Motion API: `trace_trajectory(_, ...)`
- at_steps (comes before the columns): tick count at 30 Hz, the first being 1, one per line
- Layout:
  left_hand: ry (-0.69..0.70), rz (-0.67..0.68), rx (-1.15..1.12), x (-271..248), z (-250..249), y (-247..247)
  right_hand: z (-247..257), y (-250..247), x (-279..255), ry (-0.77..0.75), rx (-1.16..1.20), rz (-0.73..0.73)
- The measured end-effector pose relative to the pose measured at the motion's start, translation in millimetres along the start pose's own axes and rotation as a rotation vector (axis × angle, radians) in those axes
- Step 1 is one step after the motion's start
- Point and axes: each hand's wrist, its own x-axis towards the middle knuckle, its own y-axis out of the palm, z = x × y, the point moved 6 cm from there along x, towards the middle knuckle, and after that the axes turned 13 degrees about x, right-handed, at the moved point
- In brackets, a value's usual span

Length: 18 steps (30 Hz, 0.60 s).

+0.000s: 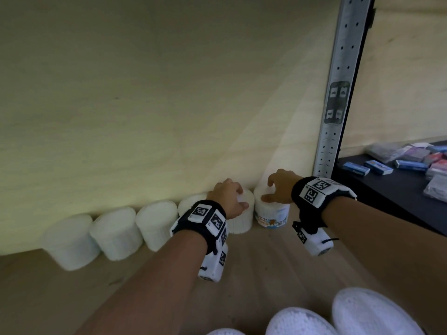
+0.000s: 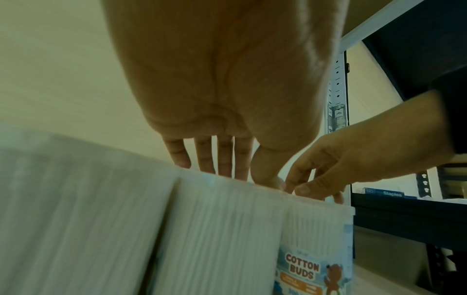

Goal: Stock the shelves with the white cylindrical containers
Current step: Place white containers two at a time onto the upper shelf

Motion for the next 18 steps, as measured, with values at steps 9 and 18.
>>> trace_trajectory(9, 0.004, -0.009, -0.015, 0, 1, 0, 3, -4, -2, -0.086, 0.02, 0.093)
trace_trajectory(18, 0.009, 0.008, 0.009, -2, 0, 0, 6, -5, -2, -0.031, 0.001, 0.015)
